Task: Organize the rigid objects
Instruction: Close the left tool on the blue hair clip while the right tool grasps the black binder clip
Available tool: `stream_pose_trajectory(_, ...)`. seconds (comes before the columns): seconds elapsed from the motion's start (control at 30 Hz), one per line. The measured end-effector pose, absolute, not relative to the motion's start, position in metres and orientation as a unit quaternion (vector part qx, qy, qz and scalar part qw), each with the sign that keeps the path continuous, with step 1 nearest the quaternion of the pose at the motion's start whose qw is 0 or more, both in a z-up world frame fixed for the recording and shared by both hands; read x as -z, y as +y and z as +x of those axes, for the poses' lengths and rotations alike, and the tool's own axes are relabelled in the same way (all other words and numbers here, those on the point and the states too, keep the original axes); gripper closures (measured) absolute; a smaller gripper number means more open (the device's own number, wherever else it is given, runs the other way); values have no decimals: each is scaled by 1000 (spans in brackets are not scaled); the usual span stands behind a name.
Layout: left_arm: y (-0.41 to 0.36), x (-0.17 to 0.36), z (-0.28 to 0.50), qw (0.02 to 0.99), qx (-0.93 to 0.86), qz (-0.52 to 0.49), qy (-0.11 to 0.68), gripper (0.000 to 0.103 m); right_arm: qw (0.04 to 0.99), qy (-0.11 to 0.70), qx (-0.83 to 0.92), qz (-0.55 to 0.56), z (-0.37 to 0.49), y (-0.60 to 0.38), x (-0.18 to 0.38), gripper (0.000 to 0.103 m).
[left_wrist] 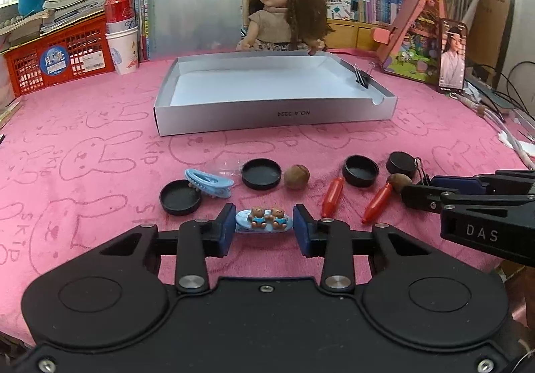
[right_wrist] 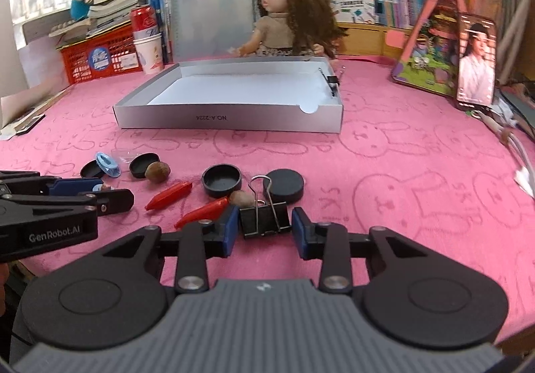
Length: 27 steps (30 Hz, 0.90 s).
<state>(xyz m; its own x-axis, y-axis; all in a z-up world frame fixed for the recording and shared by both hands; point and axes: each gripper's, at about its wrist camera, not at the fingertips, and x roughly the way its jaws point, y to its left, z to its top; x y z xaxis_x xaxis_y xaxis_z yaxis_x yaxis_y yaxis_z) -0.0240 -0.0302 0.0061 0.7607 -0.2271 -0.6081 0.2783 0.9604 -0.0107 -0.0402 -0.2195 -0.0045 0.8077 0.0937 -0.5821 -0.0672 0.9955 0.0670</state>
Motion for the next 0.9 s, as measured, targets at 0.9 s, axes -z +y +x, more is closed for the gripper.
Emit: stream_pose_trajectory(0.9,-48,5,-38,954,100,68,276,68,960,266,-75,-48,-57,-214,15,65)
